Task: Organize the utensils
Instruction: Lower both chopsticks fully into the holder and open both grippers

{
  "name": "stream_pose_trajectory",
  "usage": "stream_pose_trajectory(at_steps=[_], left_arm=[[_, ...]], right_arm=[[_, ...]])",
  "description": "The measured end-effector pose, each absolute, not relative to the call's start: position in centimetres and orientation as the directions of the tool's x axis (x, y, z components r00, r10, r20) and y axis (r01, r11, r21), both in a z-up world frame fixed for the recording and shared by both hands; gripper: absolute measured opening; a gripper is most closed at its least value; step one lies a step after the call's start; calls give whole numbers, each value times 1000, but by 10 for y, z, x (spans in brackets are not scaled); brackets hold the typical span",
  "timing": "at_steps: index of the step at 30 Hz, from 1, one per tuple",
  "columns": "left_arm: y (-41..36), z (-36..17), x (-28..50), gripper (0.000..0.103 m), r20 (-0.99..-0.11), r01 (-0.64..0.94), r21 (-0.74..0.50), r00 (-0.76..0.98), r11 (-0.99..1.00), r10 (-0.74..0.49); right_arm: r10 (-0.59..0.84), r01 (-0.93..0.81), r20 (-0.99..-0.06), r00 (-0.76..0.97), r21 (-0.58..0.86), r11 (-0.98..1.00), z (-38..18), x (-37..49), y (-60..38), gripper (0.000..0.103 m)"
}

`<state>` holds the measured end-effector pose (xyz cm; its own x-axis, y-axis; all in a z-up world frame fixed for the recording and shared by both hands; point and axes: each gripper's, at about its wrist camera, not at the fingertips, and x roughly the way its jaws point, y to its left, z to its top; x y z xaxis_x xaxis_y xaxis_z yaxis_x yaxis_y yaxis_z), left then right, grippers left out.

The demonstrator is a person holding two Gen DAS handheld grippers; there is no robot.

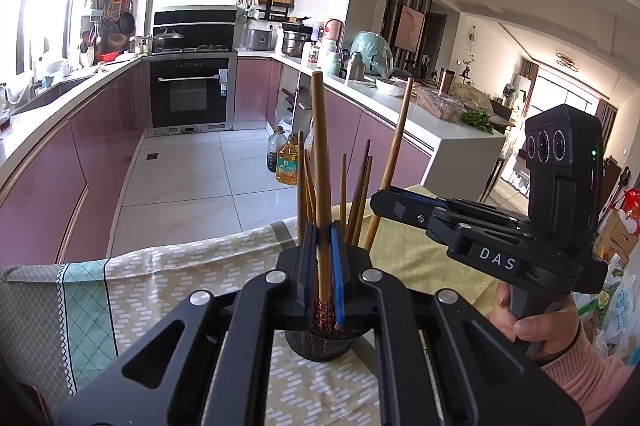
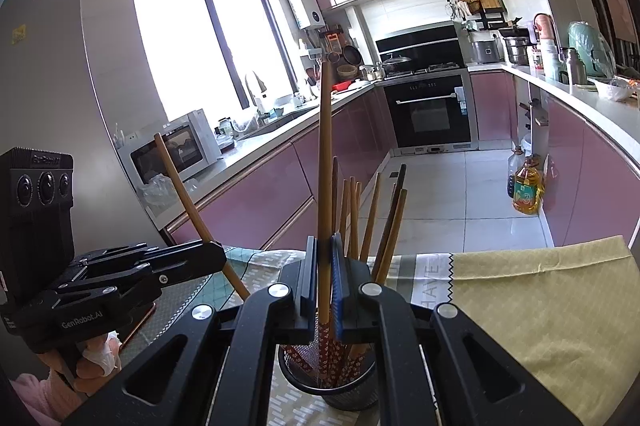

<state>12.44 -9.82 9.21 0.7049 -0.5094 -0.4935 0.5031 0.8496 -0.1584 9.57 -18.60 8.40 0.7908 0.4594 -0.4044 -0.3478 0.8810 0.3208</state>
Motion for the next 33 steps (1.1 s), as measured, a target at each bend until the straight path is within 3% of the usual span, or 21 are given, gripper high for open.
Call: stream_pose_trajectory(at_steps=[33], left_arm=[[-111,65,140,8,-585,520,-112,655,847,-479]], right_arm=[[463,-325,-473,750,346,880,51,107,-182,6]])
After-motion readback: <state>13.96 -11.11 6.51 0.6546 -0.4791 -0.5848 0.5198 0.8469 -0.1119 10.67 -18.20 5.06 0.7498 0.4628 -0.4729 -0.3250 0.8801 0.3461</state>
